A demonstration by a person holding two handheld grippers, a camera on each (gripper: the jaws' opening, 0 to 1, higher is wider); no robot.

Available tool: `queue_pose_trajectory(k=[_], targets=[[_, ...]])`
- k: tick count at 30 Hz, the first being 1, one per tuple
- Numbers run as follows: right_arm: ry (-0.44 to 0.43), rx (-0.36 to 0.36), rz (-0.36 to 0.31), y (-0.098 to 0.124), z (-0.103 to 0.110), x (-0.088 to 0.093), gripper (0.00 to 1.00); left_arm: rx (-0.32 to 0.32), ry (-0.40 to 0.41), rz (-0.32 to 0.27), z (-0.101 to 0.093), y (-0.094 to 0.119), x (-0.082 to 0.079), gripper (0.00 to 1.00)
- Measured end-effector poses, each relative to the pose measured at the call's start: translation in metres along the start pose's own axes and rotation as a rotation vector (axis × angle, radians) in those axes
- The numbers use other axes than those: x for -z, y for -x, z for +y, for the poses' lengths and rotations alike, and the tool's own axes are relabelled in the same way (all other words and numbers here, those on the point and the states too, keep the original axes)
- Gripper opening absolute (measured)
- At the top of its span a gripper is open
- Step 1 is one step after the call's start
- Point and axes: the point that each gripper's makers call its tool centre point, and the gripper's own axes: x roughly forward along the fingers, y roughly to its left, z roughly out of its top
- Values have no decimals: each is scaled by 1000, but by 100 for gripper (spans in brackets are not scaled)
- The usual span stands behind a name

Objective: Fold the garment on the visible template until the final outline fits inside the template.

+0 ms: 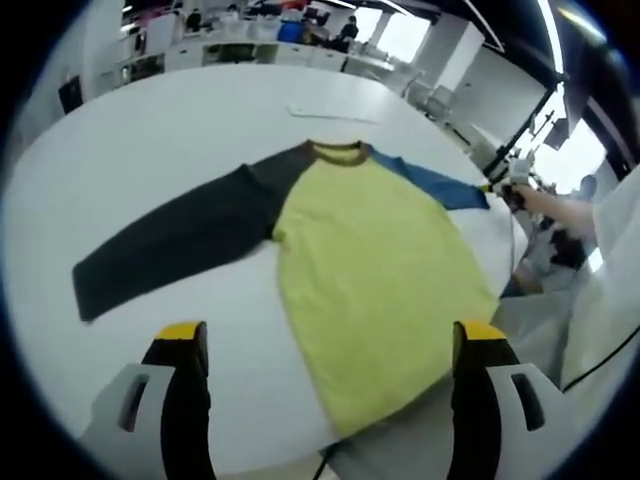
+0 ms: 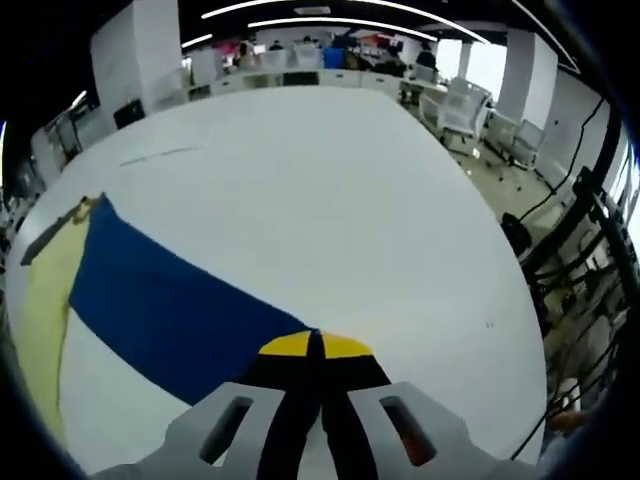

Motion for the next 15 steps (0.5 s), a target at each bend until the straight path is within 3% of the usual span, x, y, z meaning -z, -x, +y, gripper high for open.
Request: queue_pose_trajectory(k=[7, 15], targets=[[-72, -22, -30, 5, -5, -13, 2, 7, -13, -15, -2, 5, -1, 99], [-86, -62, -48, 11, -9, -34, 2, 15, -24, -49, -5, 13, -4, 99]])
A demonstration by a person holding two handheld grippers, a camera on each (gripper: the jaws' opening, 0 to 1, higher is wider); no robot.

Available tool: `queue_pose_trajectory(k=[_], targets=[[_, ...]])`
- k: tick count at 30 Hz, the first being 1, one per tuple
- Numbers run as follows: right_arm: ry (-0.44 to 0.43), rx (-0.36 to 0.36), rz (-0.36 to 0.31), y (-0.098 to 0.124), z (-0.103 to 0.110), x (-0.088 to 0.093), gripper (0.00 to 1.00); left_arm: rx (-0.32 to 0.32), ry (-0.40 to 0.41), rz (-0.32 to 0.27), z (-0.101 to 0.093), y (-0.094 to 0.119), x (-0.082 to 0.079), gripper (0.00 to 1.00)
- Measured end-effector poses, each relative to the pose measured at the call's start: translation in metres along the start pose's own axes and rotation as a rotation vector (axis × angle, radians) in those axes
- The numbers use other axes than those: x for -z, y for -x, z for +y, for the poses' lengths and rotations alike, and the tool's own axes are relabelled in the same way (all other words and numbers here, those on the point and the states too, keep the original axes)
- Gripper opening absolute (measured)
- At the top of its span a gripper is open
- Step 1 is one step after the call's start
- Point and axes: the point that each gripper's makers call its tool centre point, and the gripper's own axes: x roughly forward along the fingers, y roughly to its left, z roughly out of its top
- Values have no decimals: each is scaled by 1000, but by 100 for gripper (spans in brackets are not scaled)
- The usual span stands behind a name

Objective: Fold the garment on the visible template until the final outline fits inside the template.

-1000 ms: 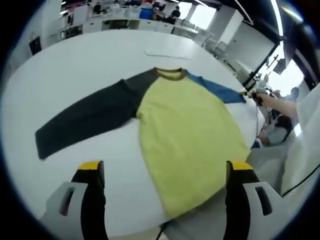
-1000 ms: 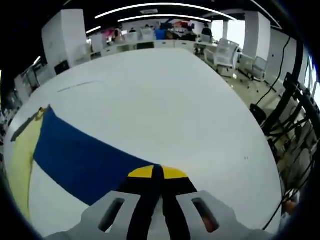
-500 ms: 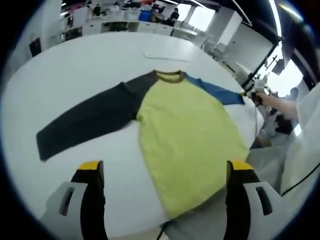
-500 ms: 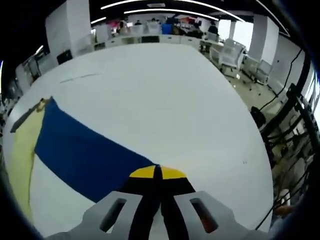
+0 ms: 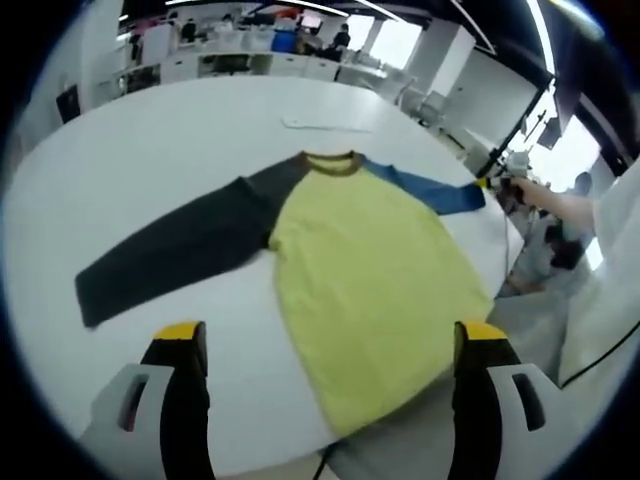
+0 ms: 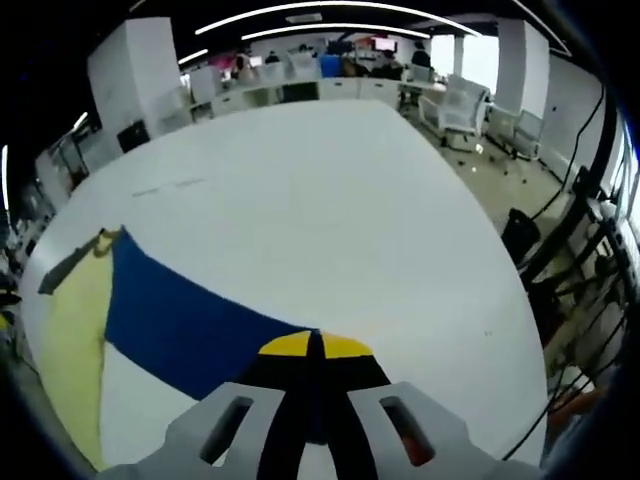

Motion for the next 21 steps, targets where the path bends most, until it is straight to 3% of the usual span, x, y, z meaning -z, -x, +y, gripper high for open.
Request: queue_pose_trajectory(k=[7, 16, 21], targets=[[-91, -43, -63, 12, 10, -23, 2, 4, -8, -30, -2, 9, 0, 99], [-93, -132, -127, 57, 83, -58, 2, 8, -15, -26, -7, 13, 14, 99], [-104, -179, -159, 65, 99, -82, 2, 9, -11, -40, -9, 17, 14, 99]])
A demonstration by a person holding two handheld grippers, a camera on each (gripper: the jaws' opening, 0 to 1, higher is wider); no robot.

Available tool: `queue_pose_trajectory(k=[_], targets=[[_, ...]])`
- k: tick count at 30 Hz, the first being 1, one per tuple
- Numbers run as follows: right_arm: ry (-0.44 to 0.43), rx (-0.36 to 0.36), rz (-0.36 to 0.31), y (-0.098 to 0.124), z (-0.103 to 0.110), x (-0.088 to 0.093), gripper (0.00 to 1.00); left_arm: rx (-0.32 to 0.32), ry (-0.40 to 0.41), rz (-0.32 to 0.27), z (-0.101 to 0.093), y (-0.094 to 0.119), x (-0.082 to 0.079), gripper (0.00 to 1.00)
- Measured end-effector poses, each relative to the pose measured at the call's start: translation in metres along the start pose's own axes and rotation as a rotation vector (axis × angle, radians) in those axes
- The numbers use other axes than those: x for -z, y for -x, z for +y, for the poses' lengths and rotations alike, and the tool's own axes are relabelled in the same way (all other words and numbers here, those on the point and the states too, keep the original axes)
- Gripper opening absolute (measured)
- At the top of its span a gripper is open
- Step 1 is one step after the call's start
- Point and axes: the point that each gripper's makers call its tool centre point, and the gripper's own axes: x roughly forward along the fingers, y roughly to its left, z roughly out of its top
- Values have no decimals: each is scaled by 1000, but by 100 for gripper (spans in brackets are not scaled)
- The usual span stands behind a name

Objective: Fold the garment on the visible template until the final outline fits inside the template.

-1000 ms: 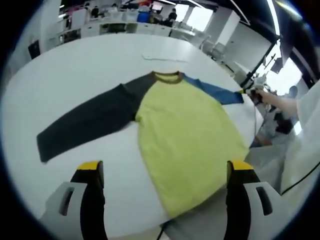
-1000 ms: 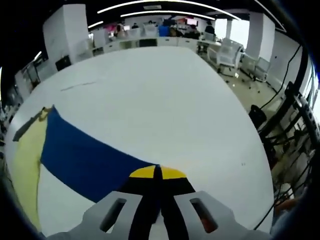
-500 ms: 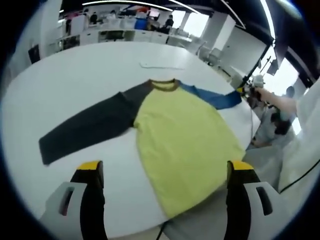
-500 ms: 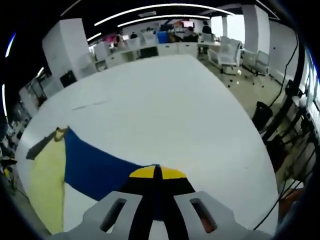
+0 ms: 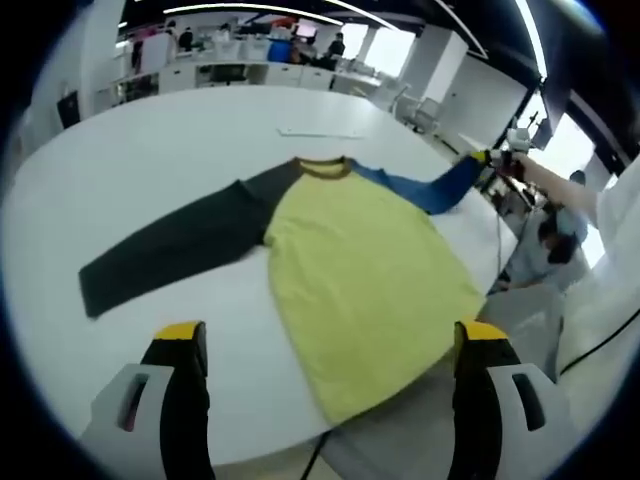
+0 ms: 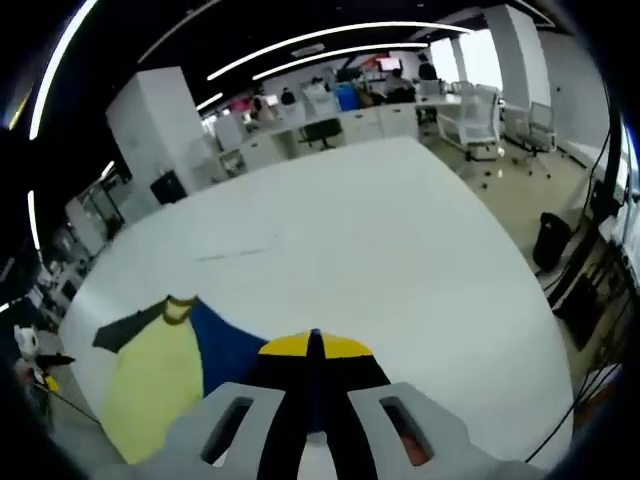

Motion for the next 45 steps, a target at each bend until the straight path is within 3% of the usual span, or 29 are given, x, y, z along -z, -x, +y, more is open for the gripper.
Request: queue_pose_trajectory(k=[2, 8, 10, 27, 45], targets=[[6, -16, -13, 5, 18, -6, 2, 0, 4, -10, 0, 2, 0, 99], [26, -65, -32, 6, 38, -27, 2, -7, -2, -31, 0, 8, -2, 99], [46, -88, -41, 10, 58, -35, 2, -5, -3, -41, -1, 10, -3, 99], [147, -218, -56, 6, 151, -63, 2, 1, 0, -85, -5, 26, 8, 98], [244, -338, -42, -8, 246, -64, 2, 11, -8, -120, -10, 42, 12, 98]])
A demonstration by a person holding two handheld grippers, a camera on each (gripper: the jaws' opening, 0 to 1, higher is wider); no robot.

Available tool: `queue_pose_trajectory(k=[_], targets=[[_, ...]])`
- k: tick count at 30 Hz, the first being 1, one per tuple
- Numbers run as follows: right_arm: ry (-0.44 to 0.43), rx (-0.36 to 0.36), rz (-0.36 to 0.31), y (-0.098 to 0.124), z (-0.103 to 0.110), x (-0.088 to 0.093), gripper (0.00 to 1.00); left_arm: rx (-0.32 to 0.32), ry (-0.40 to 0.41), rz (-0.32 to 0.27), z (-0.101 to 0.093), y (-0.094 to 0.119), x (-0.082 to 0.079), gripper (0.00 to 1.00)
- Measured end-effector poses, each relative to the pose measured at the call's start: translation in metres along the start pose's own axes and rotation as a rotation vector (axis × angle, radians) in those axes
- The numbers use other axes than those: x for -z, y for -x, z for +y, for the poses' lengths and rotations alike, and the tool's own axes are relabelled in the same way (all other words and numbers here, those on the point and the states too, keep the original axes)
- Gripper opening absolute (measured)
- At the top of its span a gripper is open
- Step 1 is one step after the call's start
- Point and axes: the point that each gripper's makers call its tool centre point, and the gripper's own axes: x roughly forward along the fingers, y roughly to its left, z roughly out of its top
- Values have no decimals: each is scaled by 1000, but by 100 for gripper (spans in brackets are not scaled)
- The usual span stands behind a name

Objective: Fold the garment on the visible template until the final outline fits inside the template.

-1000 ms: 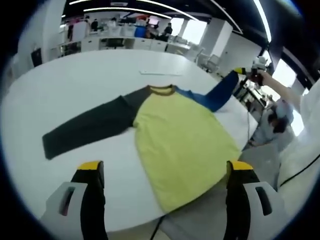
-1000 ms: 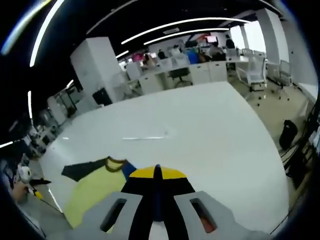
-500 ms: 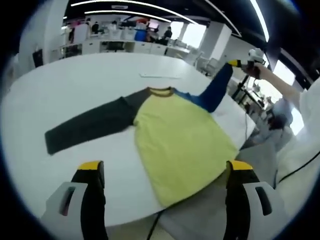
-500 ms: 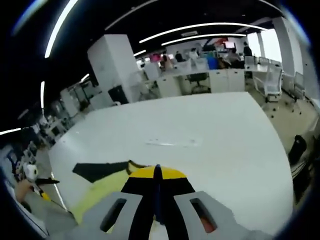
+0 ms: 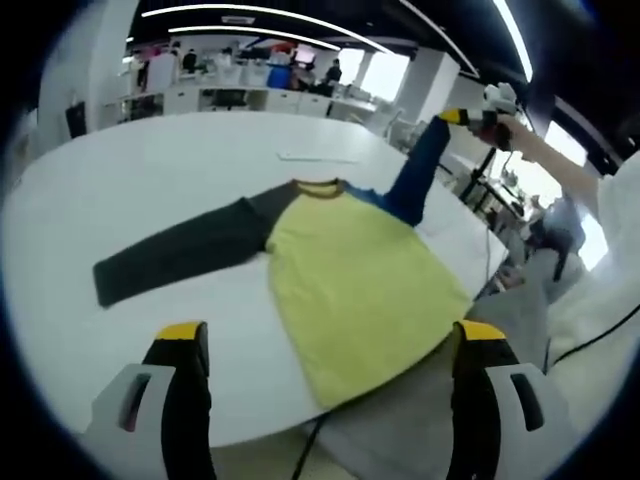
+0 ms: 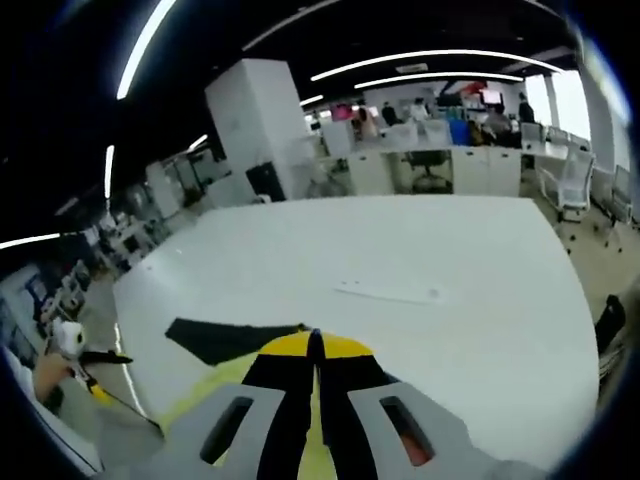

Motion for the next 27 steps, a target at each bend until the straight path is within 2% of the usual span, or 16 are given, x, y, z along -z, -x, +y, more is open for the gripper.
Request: queue_pose_trajectory(k=[9, 20, 27], targets=[[13, -65, 14, -27, 36, -4, 2, -10, 9, -9, 3, 11, 4, 98], [23, -134, 80, -56, 67, 19, 2, -37, 35, -4, 10, 26, 16, 97], [34, -114, 107, -69, 66, 32, 2, -47, 49, -4, 15, 29, 20, 97]])
